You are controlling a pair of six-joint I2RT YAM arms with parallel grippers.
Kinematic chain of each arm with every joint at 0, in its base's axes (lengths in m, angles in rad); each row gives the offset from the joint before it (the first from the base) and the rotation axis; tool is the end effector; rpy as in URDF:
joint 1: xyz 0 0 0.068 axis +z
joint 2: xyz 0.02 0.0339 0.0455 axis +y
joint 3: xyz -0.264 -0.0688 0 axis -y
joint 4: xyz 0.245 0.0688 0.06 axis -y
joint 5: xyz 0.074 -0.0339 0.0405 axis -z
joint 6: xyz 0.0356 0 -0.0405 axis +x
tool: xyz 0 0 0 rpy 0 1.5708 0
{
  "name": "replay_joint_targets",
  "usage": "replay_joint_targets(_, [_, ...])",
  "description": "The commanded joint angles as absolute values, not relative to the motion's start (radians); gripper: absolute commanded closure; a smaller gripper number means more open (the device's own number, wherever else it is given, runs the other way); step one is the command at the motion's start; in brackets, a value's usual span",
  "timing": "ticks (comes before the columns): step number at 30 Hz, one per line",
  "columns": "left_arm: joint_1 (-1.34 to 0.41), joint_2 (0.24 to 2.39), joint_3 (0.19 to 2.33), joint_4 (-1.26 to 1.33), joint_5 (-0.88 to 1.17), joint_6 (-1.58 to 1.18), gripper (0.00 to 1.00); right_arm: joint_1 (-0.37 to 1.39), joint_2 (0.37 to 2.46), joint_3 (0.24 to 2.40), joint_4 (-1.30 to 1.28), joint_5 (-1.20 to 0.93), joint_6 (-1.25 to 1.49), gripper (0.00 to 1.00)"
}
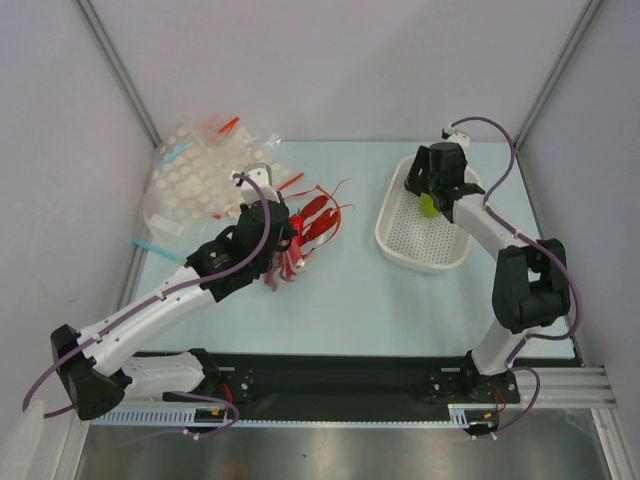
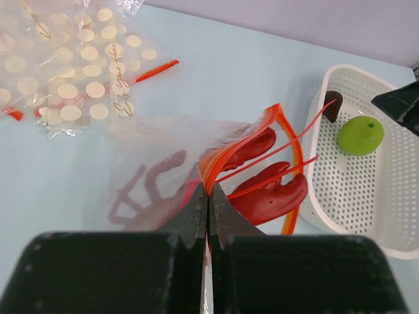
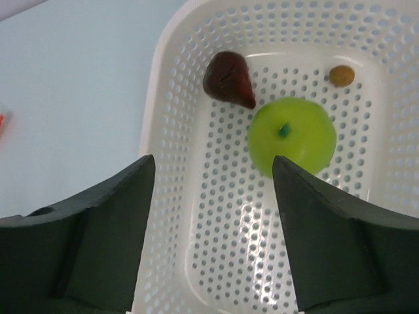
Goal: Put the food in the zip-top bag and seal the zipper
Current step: Move the fake fruit to the bin.
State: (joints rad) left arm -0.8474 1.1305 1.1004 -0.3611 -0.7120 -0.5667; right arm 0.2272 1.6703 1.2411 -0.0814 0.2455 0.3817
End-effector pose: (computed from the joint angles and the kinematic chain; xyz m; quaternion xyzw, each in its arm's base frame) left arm 0.1813 -0.1701 0.3664 -0.0830 0.7984 -0.1184 0.5845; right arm 0.3806 0.0791 0.2758 0.1278 0.8489 0.0496 0.5104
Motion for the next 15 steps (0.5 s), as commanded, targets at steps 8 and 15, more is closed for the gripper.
replay_joint_targets(8, [-0.841,1.146,1.112,-0.305,-0.727,-0.549,1.00,0.141,2.000,1.610,-0.277,0.302,0.285,0.28])
replay_joint_targets(15, [-0.841,1.131,1.111,-0.305,-0.712,-0.551,1.00,0.127,1.971,1.534,-0.371,0.212,0.314,0.32])
